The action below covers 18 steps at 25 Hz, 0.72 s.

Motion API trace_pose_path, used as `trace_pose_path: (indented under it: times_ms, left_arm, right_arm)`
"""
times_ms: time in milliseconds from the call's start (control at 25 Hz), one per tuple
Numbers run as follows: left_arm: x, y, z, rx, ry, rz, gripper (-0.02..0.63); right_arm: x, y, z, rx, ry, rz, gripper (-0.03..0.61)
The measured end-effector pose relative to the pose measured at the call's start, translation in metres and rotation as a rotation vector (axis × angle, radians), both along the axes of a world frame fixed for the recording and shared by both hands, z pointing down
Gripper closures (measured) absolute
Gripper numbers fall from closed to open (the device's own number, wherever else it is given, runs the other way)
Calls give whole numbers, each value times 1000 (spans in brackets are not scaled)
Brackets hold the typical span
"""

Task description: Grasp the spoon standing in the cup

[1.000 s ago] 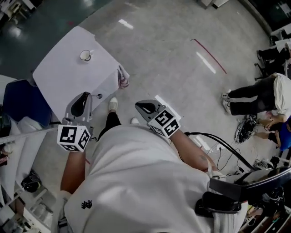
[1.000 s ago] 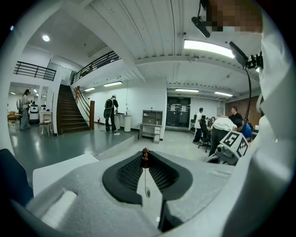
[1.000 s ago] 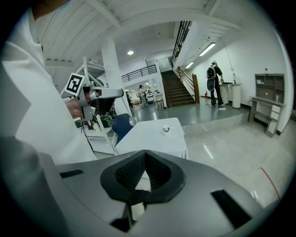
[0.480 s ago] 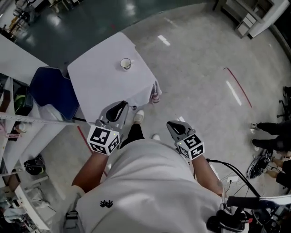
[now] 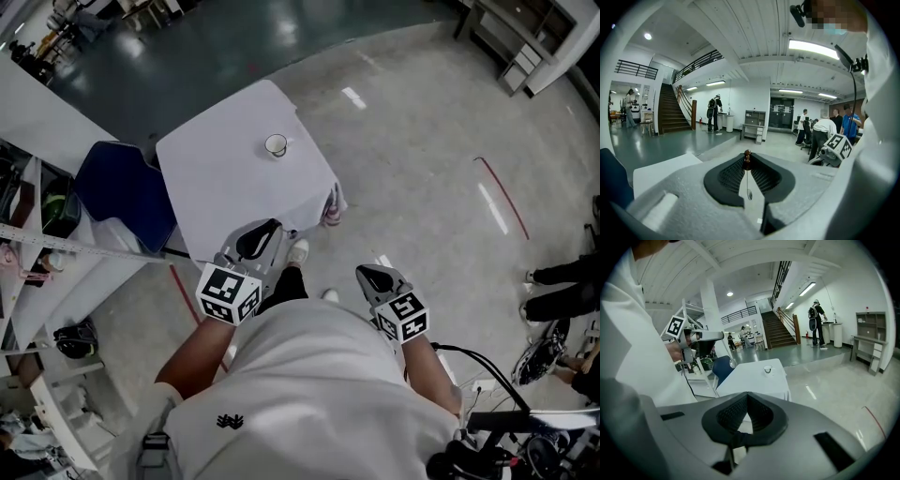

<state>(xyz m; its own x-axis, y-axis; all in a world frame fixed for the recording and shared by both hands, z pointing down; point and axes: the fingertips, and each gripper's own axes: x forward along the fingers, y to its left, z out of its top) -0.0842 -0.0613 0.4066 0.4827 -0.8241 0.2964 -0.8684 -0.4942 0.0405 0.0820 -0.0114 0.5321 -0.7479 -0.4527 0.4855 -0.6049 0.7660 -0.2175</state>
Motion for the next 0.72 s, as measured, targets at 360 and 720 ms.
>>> trace_pose_path:
  times_ms: [360, 720]
  left_arm:
    - [-9, -12, 2, -7, 3, -17, 565]
    - [-29, -44, 7, -13, 22, -30, 565]
  right_arm:
    - [-7, -10, 2, -2, 7, -21, 571]
    - [-20, -35, 8, -15, 25, -22, 571]
